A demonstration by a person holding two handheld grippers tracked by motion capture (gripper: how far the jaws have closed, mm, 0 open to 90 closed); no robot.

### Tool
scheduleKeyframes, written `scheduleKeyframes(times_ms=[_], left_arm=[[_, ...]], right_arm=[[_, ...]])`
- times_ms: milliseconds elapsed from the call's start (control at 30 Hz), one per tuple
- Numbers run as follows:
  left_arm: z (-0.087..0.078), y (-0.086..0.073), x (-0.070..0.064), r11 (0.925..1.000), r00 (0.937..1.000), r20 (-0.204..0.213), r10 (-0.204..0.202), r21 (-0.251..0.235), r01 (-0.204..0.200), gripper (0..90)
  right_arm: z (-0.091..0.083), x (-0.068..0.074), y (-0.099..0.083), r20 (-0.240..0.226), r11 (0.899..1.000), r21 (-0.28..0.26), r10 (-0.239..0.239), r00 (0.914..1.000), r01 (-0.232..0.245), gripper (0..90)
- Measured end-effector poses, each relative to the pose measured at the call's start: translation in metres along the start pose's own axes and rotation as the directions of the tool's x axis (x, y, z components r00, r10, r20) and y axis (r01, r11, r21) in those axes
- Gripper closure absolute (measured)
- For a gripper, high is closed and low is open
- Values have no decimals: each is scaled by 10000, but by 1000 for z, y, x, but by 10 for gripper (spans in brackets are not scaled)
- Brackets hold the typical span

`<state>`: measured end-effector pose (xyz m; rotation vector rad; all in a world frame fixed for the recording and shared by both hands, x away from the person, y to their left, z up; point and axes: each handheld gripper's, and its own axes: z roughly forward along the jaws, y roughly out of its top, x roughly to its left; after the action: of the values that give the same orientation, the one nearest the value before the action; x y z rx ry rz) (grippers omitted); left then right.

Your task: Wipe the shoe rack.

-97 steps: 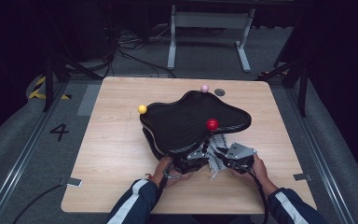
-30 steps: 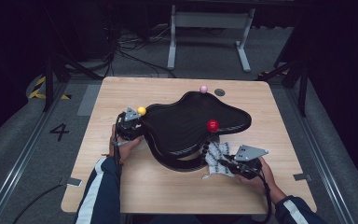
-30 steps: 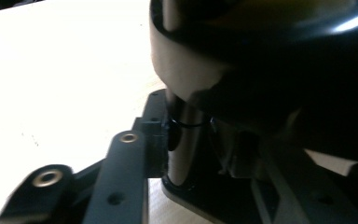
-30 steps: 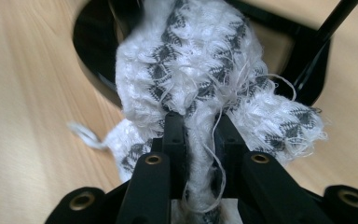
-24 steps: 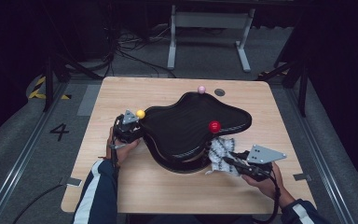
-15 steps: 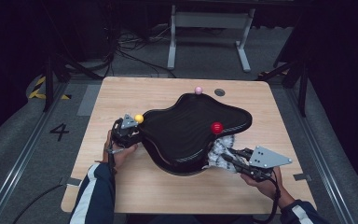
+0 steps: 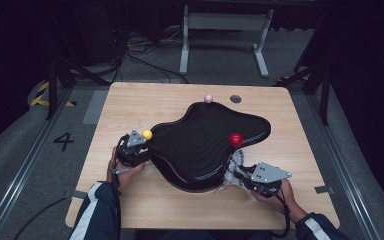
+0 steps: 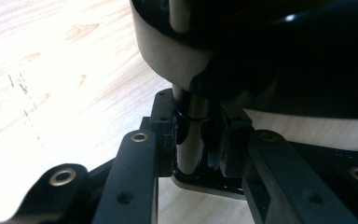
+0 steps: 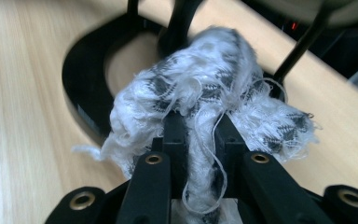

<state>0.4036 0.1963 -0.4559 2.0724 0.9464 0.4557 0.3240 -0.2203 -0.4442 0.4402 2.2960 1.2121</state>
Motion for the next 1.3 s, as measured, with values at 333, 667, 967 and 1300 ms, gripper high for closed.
scheduleKeyframes(times_ms=[333, 667, 967, 1300], left_arm=[[2, -9, -1, 9990, 10000, -1, 98, 433, -98, 713], [0, -8, -3, 9994, 10000, -22, -13, 332, 14, 733], [0, -8, -3, 9994, 9998, -136, -112, 337, 117, 726], [-1, -9, -2, 9993, 9999, -132, -105, 351, 109, 719]], right_arm=[[-27, 3, 20, 416, 9901, -1399, -12, 9991, 71, 783], [-35, 7, 42, 900, 9773, -2103, -83, 9959, 272, 778], [-14, 15, 21, 726, 9955, -826, -409, 9965, 469, 777], [16, 23, -1, 594, 9967, 760, -347, 9976, 301, 783]])
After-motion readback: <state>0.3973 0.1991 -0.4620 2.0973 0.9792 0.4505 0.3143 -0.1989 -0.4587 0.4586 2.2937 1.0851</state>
